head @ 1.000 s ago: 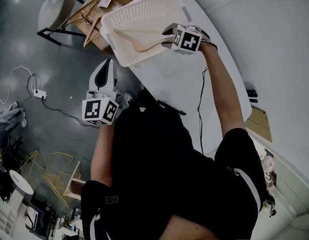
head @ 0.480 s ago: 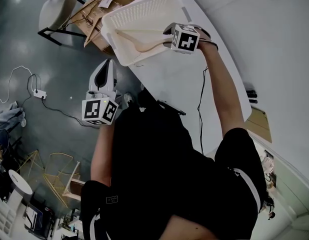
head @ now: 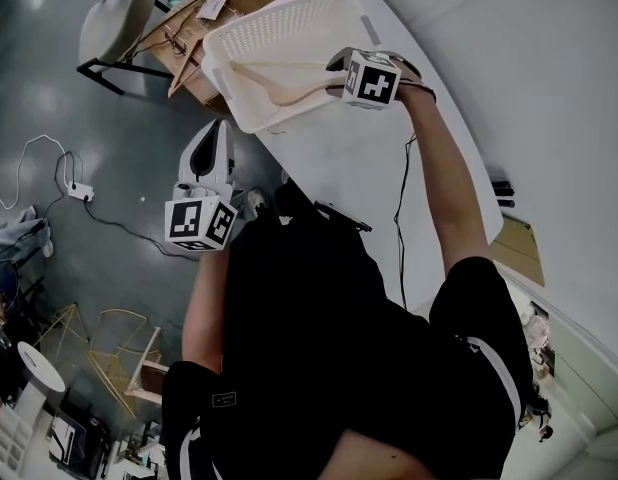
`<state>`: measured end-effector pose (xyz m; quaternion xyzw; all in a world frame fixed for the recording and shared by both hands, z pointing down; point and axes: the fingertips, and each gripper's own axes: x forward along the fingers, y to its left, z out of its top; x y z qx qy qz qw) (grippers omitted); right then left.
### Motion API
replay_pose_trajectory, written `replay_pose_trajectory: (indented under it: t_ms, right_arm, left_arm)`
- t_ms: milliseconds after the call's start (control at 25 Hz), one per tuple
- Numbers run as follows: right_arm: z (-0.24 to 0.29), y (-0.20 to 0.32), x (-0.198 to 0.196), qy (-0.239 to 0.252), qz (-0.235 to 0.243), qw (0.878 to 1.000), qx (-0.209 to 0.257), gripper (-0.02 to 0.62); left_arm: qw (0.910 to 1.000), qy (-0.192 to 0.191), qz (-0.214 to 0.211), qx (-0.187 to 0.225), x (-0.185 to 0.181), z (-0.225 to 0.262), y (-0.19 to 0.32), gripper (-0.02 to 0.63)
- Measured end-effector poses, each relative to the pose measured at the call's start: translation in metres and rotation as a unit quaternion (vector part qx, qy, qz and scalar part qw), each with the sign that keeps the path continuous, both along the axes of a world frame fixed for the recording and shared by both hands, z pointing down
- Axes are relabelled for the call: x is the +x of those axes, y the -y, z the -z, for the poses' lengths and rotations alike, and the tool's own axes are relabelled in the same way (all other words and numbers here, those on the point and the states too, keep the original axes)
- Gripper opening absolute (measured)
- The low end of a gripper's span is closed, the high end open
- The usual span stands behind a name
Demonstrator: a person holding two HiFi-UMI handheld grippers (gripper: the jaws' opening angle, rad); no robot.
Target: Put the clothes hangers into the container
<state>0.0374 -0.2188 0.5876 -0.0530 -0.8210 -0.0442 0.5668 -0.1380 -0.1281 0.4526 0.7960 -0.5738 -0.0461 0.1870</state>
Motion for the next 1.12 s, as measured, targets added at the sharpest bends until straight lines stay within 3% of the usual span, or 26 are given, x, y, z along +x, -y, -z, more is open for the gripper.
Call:
replay_pose_trajectory:
  t_ms: [280,640,880,1120]
  right_arm:
    - [0.009,-0.005,0.001,0.021,-0.021,1.0,-0.009,0.177]
    - [0.04,0.011,-0.004,0.083,-0.069,0.993,0.051,0.176]
    - [0.073,0.014,-0.009,0.167,-0.17,0.968,0.079,0.161]
    - [0.105,0.001,-0.014,0.256,-0.287,0.919,0.088,0.063]
  left_arm:
    - [1.0,0.0,-0.003,0.006,0.001,0.004,-0.002,0.003]
    - [0.9998,-0.003,-0.007,0.016,0.001,0.01,-0.004,0.003]
    - [0.9994,0.012,-0.014,0.029,0.006,0.013,-0.006,0.003]
    - [0.9991,0.007,-0.018,0.038,0.008,0.019,-0.008,0.003]
